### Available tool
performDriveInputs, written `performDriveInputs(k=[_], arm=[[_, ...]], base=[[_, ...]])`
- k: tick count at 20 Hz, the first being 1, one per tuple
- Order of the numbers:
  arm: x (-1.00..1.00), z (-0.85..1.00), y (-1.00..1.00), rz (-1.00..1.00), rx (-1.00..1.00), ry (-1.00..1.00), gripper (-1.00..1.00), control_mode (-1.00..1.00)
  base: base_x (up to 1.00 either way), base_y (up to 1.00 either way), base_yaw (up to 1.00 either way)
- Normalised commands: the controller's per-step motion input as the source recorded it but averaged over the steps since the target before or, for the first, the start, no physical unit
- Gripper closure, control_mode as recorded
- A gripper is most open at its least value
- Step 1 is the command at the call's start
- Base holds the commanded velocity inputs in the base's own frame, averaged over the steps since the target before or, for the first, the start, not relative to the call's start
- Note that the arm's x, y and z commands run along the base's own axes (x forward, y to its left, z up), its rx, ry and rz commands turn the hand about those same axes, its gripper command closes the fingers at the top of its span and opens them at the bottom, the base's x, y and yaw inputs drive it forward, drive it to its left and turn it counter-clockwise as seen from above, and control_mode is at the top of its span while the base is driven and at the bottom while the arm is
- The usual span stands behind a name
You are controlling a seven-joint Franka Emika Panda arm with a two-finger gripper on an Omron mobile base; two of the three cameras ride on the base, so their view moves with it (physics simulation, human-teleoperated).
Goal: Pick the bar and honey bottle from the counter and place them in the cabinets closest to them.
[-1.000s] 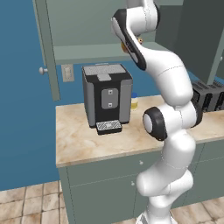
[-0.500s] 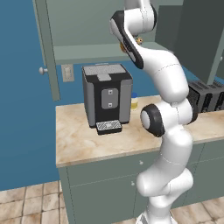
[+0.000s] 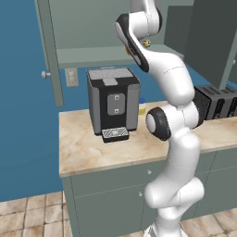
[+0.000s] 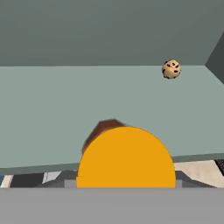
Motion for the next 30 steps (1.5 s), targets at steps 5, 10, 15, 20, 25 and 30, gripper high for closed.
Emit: performDriveInputs(k=[5,10,15,20,25,30], arm=[[0.31,-0.06,0.0,0.0,0.0,0.0,1.0,-1.0],[0.34,-0.03,0.0,0.0,0.0,0.0,1.0,-1.0],[0.34,-0.03,0.0,0.0,0.0,0.0,1.0,-1.0],[0.36,-0.01,0.0,0.0,0.0,0.0,1.0,-1.0],[0.32,0.0,0.0,0.0,0.0,0.0,1.0,-1.0],[0.05,0.0,0.0,0.01,0.0,0.01,1.0,-1.0]], base=[[0.0,0.0,0.0],[0.0,0.0,0.0],[0.0,0.0,0.0],[0.0,0.0,0.0],[0.0,0.0,0.0],[0.0,0.0,0.0]])
